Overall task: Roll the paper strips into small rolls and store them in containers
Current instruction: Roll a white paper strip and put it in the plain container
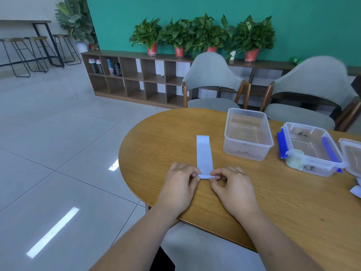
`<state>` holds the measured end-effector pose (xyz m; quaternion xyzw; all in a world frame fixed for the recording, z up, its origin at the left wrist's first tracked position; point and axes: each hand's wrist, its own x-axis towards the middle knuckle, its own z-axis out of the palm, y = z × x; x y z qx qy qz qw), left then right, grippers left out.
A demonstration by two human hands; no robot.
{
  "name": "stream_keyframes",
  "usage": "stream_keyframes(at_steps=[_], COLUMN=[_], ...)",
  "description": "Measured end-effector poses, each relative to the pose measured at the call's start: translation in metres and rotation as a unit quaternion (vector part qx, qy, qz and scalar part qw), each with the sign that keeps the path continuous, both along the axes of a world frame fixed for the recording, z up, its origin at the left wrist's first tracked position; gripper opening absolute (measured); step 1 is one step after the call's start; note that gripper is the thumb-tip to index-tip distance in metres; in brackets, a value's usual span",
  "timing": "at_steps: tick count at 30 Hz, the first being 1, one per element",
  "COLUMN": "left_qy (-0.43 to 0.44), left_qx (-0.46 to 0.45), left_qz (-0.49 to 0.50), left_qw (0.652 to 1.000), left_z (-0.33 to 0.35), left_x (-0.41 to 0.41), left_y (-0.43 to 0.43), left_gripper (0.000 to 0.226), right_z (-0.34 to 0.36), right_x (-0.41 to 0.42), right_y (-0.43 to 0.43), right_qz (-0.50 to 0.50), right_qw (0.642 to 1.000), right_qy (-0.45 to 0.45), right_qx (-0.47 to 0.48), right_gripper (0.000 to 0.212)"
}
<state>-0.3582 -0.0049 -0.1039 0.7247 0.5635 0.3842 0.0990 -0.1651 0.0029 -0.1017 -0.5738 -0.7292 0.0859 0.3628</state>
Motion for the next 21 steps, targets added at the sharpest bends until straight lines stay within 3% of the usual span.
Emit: stream_keyframes(at_steps=[21], left_qy=[0.000], left_qx=[-0.005], left_qz=[0.007], left_qw=[1.000], left_z=[0.0016], left_x=[0.0009], left_y=[0.0004], left_gripper=[0.019], right_z=[-0.0028], right_x=[-0.0007], right_y=[0.0006], right_qz=[0.010], right_qw=[0.999], right_qy=[-0.023], right_qx=[0.022], right_gripper=[0.019])
